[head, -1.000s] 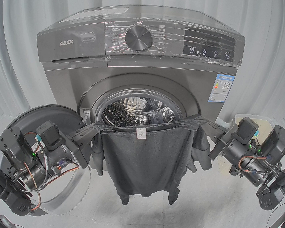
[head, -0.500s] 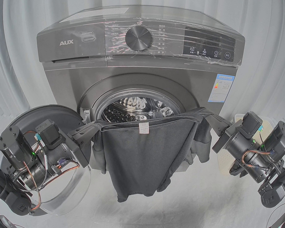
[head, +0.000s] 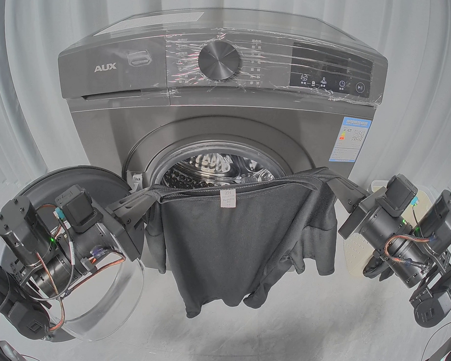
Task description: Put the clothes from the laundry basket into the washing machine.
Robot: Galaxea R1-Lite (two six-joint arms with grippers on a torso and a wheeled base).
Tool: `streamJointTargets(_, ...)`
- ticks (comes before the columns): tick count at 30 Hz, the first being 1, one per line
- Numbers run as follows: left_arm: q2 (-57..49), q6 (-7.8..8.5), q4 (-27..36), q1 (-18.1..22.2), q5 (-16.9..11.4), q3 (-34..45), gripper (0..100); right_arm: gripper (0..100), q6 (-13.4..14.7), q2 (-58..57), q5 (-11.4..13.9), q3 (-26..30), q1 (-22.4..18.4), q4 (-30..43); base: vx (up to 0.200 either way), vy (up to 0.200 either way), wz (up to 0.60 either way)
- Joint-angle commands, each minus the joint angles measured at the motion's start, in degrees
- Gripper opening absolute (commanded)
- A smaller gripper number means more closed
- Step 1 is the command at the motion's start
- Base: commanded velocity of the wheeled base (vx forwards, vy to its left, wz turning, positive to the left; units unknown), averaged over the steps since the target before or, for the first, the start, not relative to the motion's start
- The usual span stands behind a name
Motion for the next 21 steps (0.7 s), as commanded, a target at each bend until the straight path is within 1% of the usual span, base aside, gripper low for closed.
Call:
streamJointTargets(1, 0.0, -0.03, 0.0, 0.0, 0.0, -0.1, 0, 0, 0.0, 0.0, 0.1, 0.0, 0.1, 0.0, 0.000, 0.000, 0.00)
streamJointTargets(4, 0.1, -0.03, 0.0, 0.0, 0.0, -0.1, 0, 0, 0.0, 0.0, 0.1, 0.0, 0.1, 0.0, 0.000, 0.000, 0.00)
streamJointTargets(6, 0.1, 0.14, 0.0, -0.1, -0.2, 0.2, 0, 0, 0.2, 0.1, -0.1, -0.1, 0.9, 0.0, 0.000, 0.000, 0.00)
streamJointTargets(8, 0.0, -0.03, 0.1, -0.5, -0.3, 0.8, 0, 0, 0.2, 0.2, -0.2, -0.2, 1.8, 0.1, 0.000, 0.000, 0.00)
streamJointTargets(10, 0.4, 0.05, 0.1, -1.0, -0.4, 1.2, 0, 0, 0.3, 0.3, -0.7, -0.4, 3.1, 0.1, 0.000, 0.000, 0.00)
streamJointTargets(11, 0.7, -0.12, 0.1, -1.4, -0.4, 1.4, 100, 0, 0.4, 0.4, -1.3, -0.8, 3.6, 0.2, 0.000, 0.000, 0.00)
streamJointTargets(12, 1.0, -0.56, 0.1, -2.2, -0.4, 1.9, 100, 0, 0.4, 0.6, -1.6, -1.3, 3.8, 0.2, 0.000, 0.000, 0.00)
streamJointTargets(13, 1.2, -1.35, 0.1, -3.0, -0.4, 2.2, 100, 0, 0.5, 1.0, -1.8, -1.8, 4.1, 0.2, 0.000, 0.000, 0.00)
streamJointTargets(15, 1.2, -3.81, 0.1, -6.0, -0.3, 3.6, 100, 0, 0.7, 2.3, -1.8, -3.0, 4.6, 0.2, 0.000, 0.000, 0.00)
streamJointTargets(16, 1.0, -4.78, 0.1, -7.3, -0.3, 4.4, 100, 0, 0.8, 3.3, -1.9, -3.9, 4.7, 0.2, 0.000, 0.000, 0.00)
streamJointTargets(17, 0.8, -5.31, 0.1, -8.1, -0.4, 5.0, 100, 0, 0.8, 4.2, -1.9, -4.7, 4.8, 0.2, 0.000, 0.000, 0.00)
streamJointTargets(18, 0.8, -5.31, 0.1, -8.1, -0.4, 5.0, 100, 0, 0.8, 4.2, -1.9, -4.7, 4.8, 0.2, 0.000, 0.000, 0.00)
streamJointTargets(19, 1.1, -5.66, 0.1, -8.8, -0.3, 5.2, 100, 0, 0.9, 5.9, -2.0, -6.3, 4.8, 0.1, 0.000, 0.000, 0.00)
streamJointTargets(21, 1.5, -5.57, 0.1, -8.7, -0.5, 5.5, 100, 0, 1.1, 7.0, -2.0, -7.6, 5.1, 0.1, 0.000, 0.000, 0.00)
